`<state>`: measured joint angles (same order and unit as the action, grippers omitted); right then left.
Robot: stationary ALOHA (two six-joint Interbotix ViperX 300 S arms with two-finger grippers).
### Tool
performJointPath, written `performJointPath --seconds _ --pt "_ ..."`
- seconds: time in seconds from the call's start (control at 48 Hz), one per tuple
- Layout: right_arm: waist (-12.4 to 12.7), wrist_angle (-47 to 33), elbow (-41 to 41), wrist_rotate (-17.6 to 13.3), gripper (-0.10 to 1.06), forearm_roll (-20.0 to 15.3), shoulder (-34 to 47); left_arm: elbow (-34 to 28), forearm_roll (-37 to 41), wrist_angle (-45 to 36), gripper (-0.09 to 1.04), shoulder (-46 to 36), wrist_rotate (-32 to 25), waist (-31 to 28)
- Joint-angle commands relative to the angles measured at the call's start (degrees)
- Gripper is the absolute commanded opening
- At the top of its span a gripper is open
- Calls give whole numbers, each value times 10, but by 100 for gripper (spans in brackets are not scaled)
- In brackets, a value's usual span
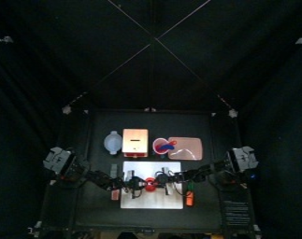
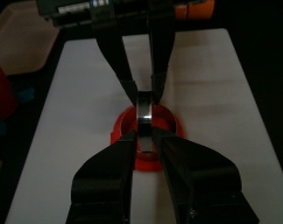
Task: Get the cutter from the drawer then cut the dough then place the extra dough in the bowl
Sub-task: Cut the dough
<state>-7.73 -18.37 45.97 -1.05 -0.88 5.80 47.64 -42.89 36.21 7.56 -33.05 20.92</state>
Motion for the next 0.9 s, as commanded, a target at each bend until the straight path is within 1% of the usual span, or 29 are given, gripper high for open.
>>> performJointPath --seconds 0.021,0.125,0.333,0.458,0.604,0.771,0.896 --pt "3 11 -20 -2 79 -2 -24 3 8 10 66 -19 1 -1" --pt "3 28 -30 -2 83 -2 -29 17 6 15 66 -19 3 -2" --pt "6 72 -54 -2 83 -1 -41 40 -13 16 63 -1 6 -2" --pt "9 107 -74 0 83 3 -41 32 -17 16 61 20 5 -3" --pt "8 157 -98 -2 83 4 -40 18 -13 16 59 40 4 -21" --pt "5 185 -115 -2 83 4 -32 3 8 16 58 56 4 -35" --pt "4 186 -117 -3 83 4 -26 -4 18 15 58 68 5 -43"
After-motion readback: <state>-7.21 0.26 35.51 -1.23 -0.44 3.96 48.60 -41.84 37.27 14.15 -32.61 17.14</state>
